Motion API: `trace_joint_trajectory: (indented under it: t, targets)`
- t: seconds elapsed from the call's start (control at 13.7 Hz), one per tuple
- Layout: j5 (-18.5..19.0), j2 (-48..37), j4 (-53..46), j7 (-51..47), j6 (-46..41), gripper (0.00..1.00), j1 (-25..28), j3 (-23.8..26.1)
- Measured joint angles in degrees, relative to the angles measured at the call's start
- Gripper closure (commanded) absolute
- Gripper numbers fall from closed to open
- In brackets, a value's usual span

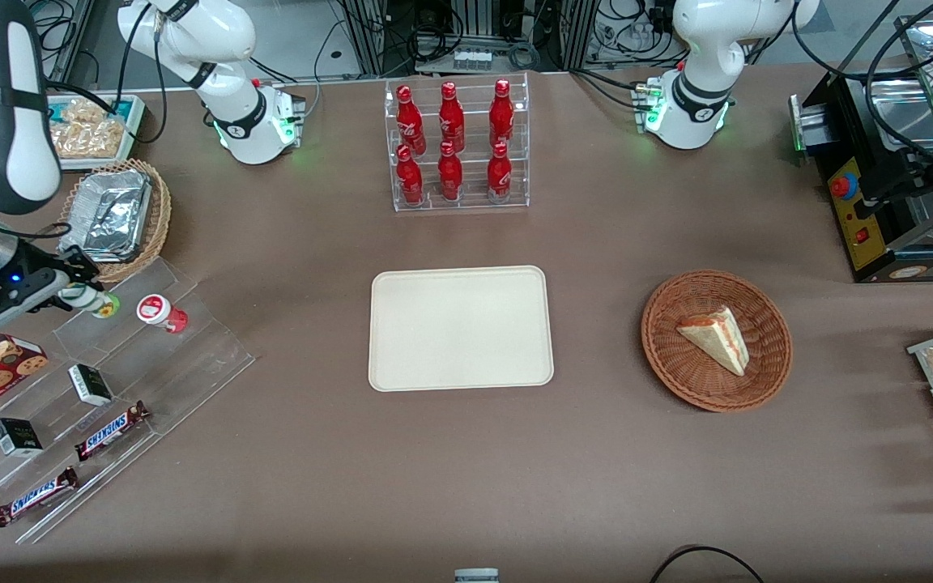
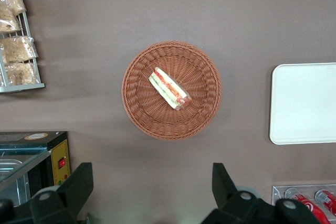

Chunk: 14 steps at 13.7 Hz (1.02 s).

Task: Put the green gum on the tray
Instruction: 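Close the right gripper on the green gum canister and lift it, then carry the green gum canister with the right gripper over the cream tray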

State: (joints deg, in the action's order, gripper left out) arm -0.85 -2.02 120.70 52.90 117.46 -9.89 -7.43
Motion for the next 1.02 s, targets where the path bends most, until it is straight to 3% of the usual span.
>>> trace_joint_trajectory:
  t: [0.22, 0.44, 1.02]
  targets:
    - [-0.04, -0.39, -6.17, -3.28, -7.93, 1.0, 3.02, 0.23]
    - [-0.08, -0.4, -10.7, -12.42, -13.67, 1.0, 9.6, 0.52]
    - [-1.17, 0.13, -13.16, -51.15, -16.04, 1.0, 33.92, 0.97]
